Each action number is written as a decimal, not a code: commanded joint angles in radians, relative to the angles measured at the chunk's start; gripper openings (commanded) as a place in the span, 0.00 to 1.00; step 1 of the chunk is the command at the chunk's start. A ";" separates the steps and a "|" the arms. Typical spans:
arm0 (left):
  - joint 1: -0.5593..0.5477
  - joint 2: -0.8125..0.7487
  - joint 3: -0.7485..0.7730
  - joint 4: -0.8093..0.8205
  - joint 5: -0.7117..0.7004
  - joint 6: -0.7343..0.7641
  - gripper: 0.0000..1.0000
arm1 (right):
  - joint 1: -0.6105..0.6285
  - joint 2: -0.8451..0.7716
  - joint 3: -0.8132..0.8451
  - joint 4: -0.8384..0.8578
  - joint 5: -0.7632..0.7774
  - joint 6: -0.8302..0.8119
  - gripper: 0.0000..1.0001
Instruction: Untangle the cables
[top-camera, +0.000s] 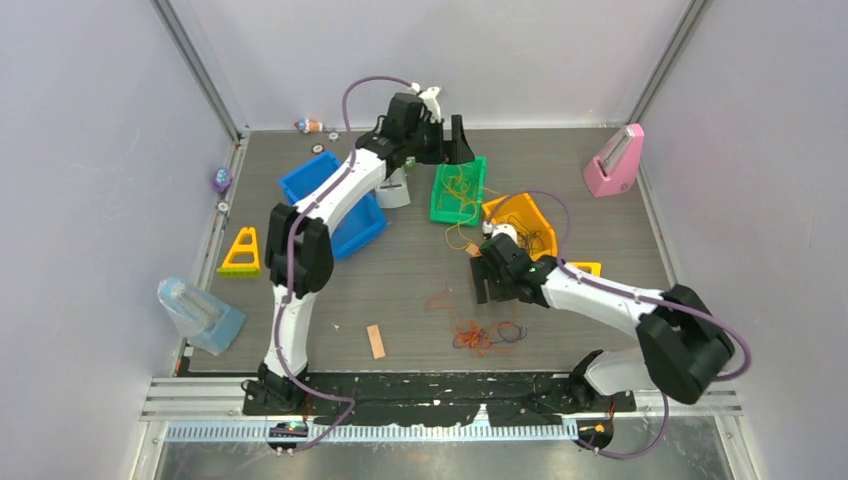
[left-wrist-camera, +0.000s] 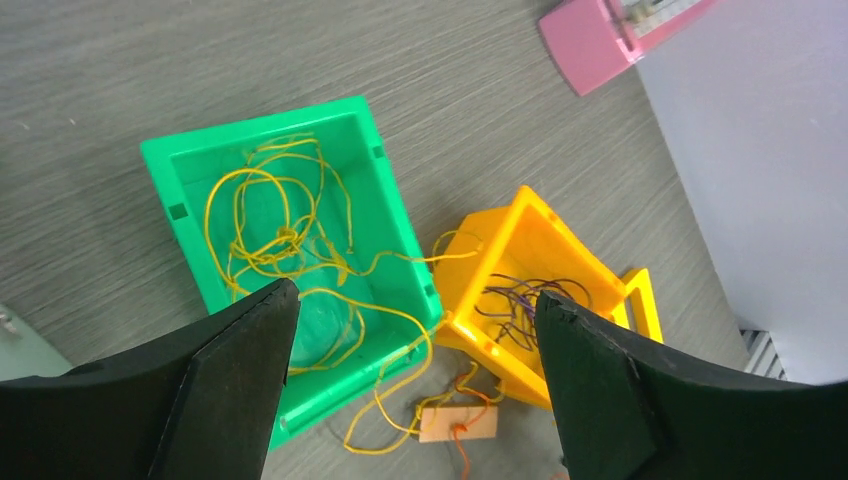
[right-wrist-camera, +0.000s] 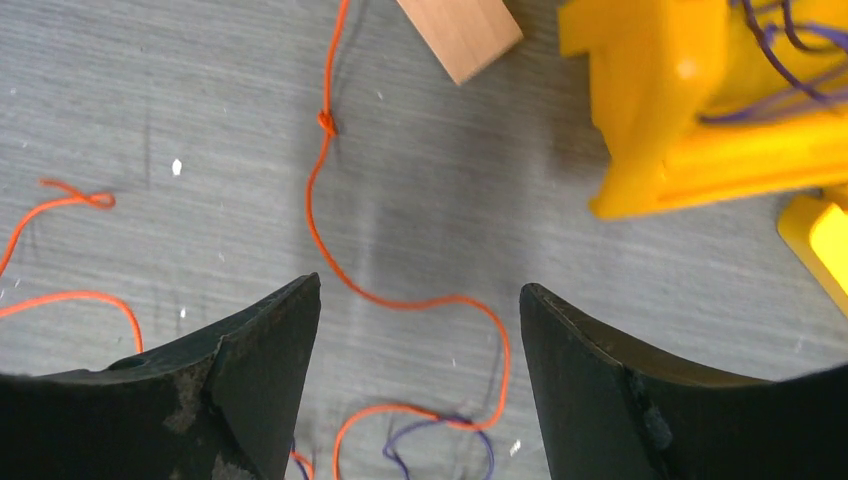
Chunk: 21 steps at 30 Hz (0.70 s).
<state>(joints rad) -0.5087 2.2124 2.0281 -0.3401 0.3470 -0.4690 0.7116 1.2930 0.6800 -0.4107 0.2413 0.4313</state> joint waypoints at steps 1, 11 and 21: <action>-0.007 -0.203 -0.041 -0.034 0.005 0.058 0.89 | 0.003 0.114 0.075 0.156 0.002 -0.074 0.78; -0.126 -0.381 -0.434 -0.003 -0.172 0.044 0.89 | 0.005 0.091 0.022 0.221 -0.041 -0.105 0.05; -0.163 -0.239 -0.452 0.039 -0.219 0.008 0.87 | 0.005 -0.159 -0.046 0.186 -0.116 -0.114 0.05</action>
<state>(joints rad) -0.6857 1.9499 1.5627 -0.3443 0.1814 -0.4461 0.7116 1.1881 0.6369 -0.2329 0.1539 0.3298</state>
